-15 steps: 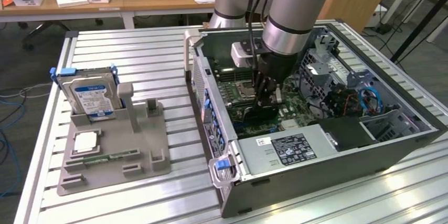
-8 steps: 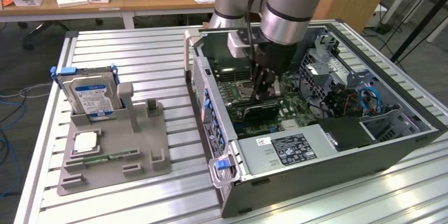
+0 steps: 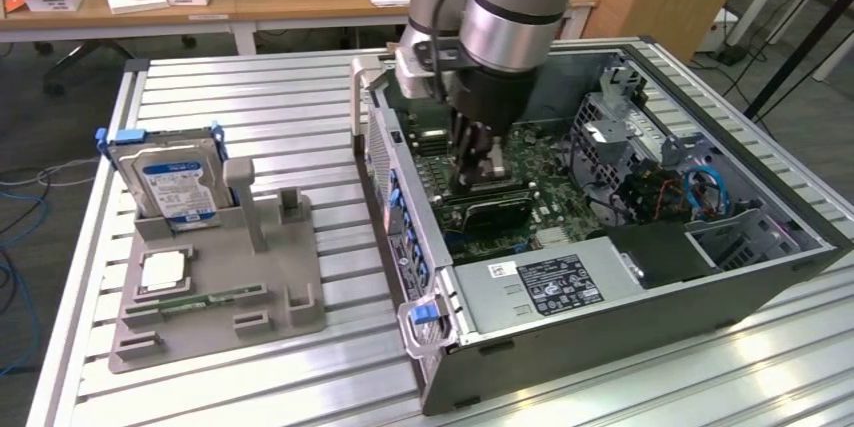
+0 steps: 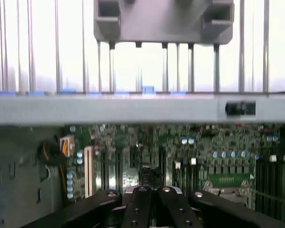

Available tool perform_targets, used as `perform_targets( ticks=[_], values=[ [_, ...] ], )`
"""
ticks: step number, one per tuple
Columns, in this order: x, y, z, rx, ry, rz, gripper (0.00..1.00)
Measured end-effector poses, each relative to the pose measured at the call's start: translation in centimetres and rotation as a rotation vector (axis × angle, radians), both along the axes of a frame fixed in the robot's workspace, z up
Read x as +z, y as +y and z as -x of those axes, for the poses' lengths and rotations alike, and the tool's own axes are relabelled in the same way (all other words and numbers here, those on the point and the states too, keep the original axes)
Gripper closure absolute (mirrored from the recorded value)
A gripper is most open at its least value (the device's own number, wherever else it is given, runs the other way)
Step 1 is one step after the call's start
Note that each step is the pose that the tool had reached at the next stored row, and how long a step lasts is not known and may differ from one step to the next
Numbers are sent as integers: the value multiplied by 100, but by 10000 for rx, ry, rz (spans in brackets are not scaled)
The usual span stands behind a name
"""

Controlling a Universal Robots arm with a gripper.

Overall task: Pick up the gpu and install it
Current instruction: 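Press down on the gpu until it lock into place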

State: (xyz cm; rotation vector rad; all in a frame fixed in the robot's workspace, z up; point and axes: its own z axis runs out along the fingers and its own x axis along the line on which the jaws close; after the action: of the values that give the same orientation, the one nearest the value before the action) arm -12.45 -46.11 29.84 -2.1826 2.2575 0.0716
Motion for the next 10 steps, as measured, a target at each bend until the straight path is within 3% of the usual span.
perform_targets(
  ticks=[10],
  values=[
    [30, -8, 397, -1, 2, -5, 89]
  ],
)
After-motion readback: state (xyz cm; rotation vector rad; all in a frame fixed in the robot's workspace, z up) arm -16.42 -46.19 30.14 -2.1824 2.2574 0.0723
